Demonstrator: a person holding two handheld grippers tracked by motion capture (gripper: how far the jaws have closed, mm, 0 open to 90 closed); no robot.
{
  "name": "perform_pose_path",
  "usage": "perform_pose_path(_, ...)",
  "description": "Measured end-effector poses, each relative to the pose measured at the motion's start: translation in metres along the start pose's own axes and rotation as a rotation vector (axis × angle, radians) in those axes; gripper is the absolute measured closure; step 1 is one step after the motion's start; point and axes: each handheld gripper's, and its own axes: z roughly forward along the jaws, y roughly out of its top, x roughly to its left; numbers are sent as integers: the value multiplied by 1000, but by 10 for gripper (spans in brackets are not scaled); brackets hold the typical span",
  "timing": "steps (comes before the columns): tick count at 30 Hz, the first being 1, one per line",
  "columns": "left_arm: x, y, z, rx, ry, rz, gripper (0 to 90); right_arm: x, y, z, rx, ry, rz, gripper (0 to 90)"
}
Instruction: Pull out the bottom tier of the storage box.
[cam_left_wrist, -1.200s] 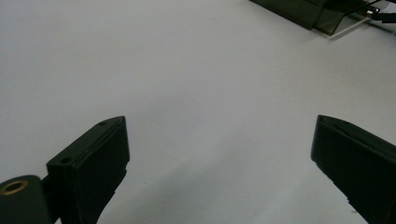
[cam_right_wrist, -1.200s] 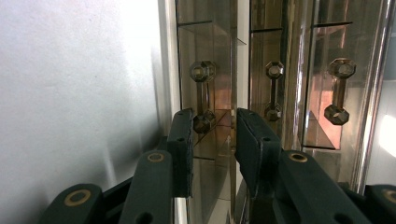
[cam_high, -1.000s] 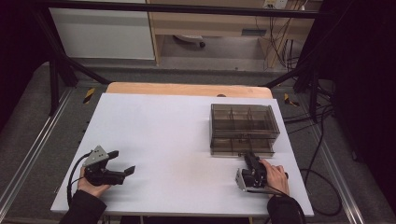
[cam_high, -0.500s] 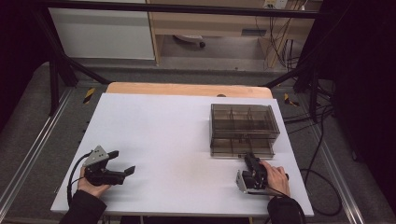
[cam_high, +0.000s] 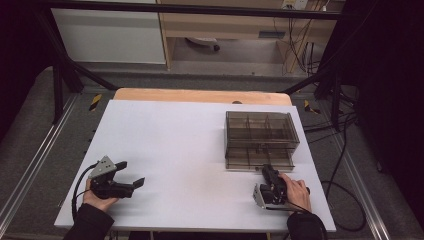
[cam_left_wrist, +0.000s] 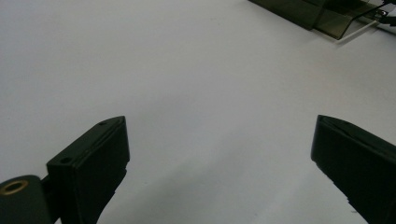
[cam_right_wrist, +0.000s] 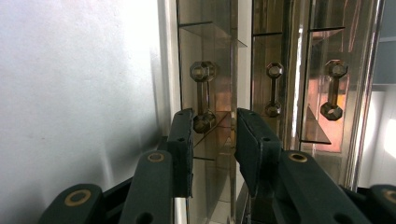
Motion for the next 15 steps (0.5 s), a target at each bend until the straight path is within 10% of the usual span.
perform_pose_path(15,0,0,0,2,-2,0,45,1,-2,-6,-4,6,-5,679)
